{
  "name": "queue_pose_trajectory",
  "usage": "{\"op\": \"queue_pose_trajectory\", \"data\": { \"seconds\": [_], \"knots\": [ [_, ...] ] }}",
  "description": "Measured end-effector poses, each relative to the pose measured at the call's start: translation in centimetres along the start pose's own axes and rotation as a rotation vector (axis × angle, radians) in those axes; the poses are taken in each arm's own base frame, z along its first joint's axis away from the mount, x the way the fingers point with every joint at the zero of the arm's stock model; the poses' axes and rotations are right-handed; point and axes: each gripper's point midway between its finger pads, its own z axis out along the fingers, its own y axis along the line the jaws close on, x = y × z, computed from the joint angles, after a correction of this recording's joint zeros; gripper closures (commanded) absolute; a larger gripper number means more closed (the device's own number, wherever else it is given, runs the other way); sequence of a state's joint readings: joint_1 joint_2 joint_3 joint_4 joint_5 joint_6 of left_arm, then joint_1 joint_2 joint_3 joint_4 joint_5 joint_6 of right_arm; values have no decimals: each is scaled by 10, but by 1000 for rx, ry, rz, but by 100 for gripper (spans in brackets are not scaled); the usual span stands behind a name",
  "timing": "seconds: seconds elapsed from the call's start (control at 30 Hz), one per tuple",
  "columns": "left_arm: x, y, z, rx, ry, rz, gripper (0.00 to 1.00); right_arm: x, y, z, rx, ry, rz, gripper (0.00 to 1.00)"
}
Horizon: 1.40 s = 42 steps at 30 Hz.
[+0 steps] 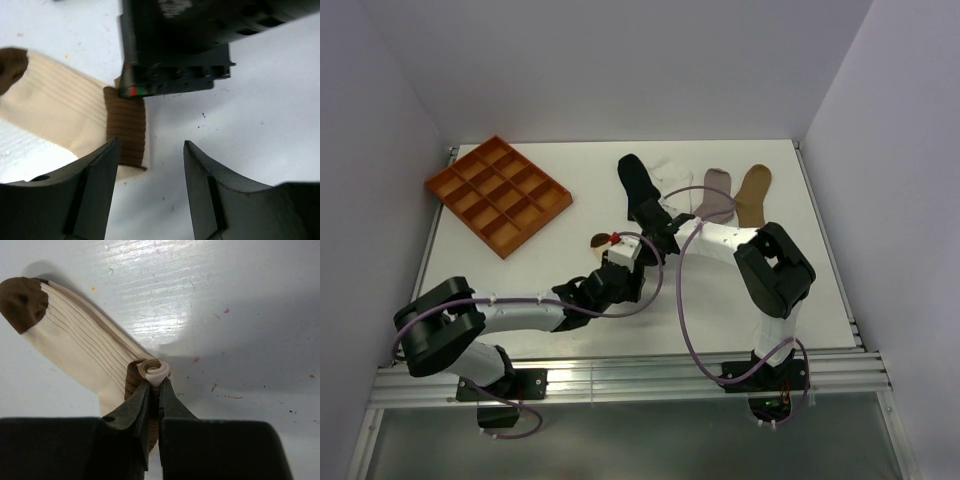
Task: Roll the socks
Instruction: Roll the sock at the center of the board.
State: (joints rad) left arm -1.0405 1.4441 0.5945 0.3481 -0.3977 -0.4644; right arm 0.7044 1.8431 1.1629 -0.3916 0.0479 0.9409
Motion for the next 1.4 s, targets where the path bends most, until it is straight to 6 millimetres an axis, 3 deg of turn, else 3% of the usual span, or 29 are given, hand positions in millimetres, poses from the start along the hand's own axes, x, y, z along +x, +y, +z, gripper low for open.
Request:
{"op": "queue_pose_trajectory", "data": {
  "seconds": [0.13,0.33,0.67,0.9,1.0,1.13,1.17,1.23,1.4],
  "knots": [
    [4,-6,11,-21,0,104,41,1,1,0,-4,9,-3,100],
    [20,4,23,-86,38,187,43,2,1,0,-9,17,-3,100],
    [28,9,32,-167,79,215,45,1,1,0,-29,46,13,100],
    [30,14,39,-243,103,223,52,-1,-1,-1,-39,65,24,100],
    [30,15,44,-281,107,225,64,-5,-4,-1,-40,75,38,100],
    [28,15,48,-311,104,225,98,-9,-7,-1,-42,79,50,100],
    [28,14,48,-311,105,224,99,-9,-7,-1,-42,80,52,100],
    [28,14,49,-312,108,224,100,-10,-8,-1,-45,82,54,93],
    [29,10,49,-283,126,238,99,-11,-9,-1,-68,77,61,61]
  ]
}}
